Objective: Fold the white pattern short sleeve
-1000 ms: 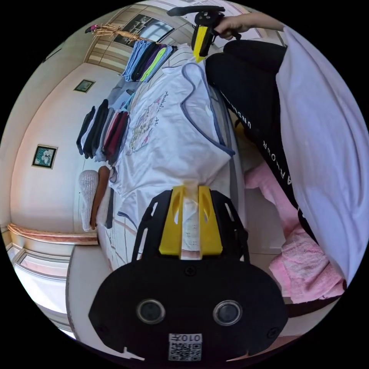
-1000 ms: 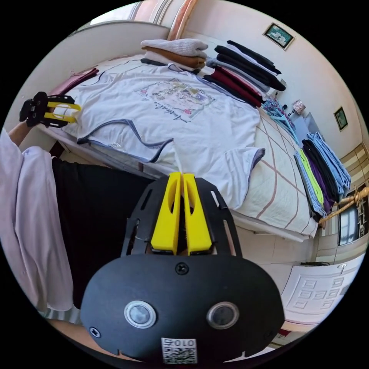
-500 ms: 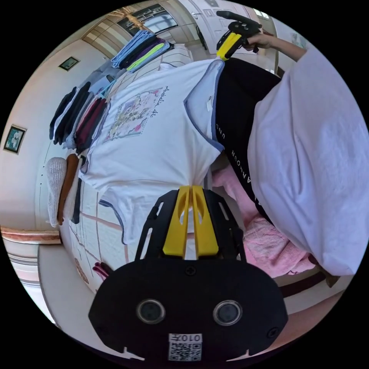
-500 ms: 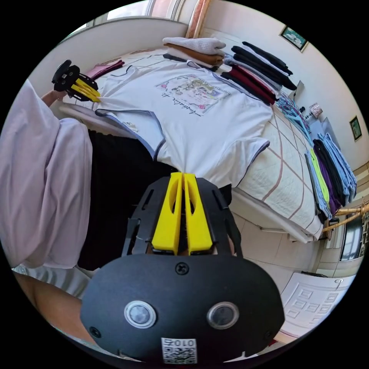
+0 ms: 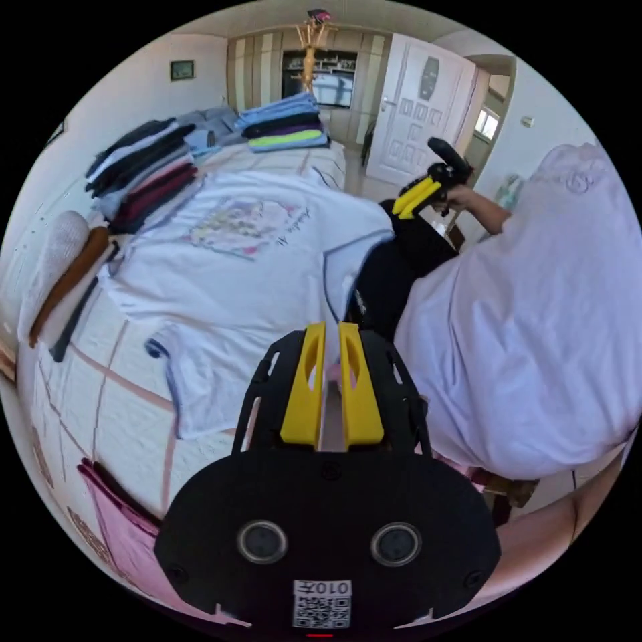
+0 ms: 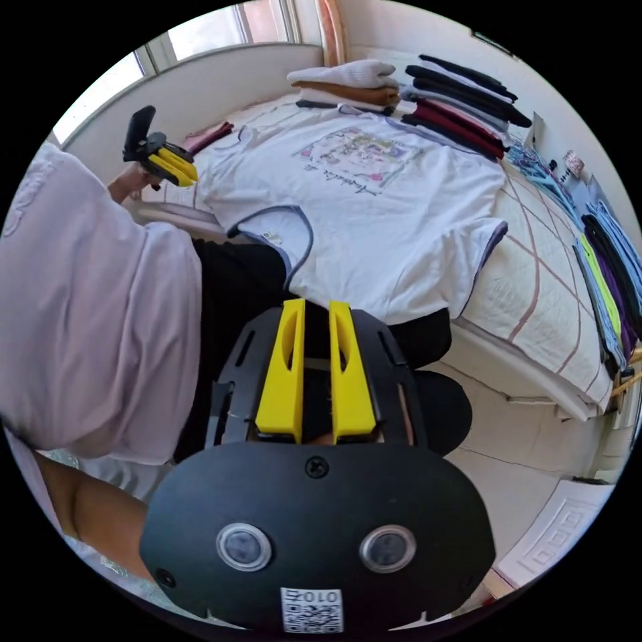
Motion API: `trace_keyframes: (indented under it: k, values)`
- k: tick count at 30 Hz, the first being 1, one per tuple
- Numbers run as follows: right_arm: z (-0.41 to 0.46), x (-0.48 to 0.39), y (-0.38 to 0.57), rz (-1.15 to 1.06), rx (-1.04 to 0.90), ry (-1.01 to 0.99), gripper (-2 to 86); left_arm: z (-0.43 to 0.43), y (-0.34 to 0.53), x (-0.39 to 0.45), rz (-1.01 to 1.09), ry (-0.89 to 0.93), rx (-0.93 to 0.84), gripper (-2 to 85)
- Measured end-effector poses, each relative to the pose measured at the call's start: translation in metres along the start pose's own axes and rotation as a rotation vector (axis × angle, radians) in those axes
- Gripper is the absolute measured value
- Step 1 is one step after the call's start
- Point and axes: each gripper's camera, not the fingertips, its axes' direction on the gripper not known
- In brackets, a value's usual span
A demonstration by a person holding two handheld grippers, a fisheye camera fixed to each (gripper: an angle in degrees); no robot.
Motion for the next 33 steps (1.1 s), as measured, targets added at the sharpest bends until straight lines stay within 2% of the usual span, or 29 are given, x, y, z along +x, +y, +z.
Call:
trace_keyframes:
  k: [2,5,9,11,19,21,22,24,26,30,33]
  values:
    - [-0.019,0.01,0.003,0.038,0.082,0.026,5.1,-0.023,-0.011,-0.048,-0.045,-0.298,0.019,5.6]
    - [-0.041,0.029,-0.008,0.076,0.152,0.089,5.1,-0.012,-0.04,-0.134,-0.042,-0.606,-0.054,6.6]
    - [-0.057,0.041,-0.032,0.055,0.194,0.11,4.9,0.018,-0.079,-0.243,-0.016,-0.676,-0.082,7.4]
    - [-0.058,0.043,-0.038,0.042,0.188,0.118,4.8,0.045,-0.099,-0.291,0.069,-0.68,-0.151,7.7]
    - [-0.055,0.079,-0.042,0.1,0.135,0.075,4.8,0.125,-0.113,-0.36,0.334,-0.651,-0.402,4.3]
    - [-0.055,0.094,-0.049,0.116,0.125,0.048,5.0,0.129,-0.114,-0.387,0.266,-0.713,-0.45,3.0]
    - [-0.055,0.097,-0.052,0.118,0.127,0.045,5.0,0.119,-0.115,-0.413,0.135,-0.749,-0.431,2.3]
    - [-0.058,0.106,-0.062,0.115,0.135,0.049,4.9,0.093,-0.111,-0.461,-0.133,-0.641,-0.338,2.1]
    - [-0.059,0.11,-0.072,0.102,0.125,0.056,4.8,0.079,-0.09,-0.514,-0.425,-0.482,-0.325,2.6]
    - [-0.059,0.117,-0.091,0.086,0.11,0.042,4.7,0.089,-0.056,-0.53,-0.549,-0.527,-0.384,4.2]
    - [-0.067,0.125,-0.099,0.101,0.117,0.038,4.7,0.074,-0.016,-0.535,-0.671,-0.472,-0.281,5.1]
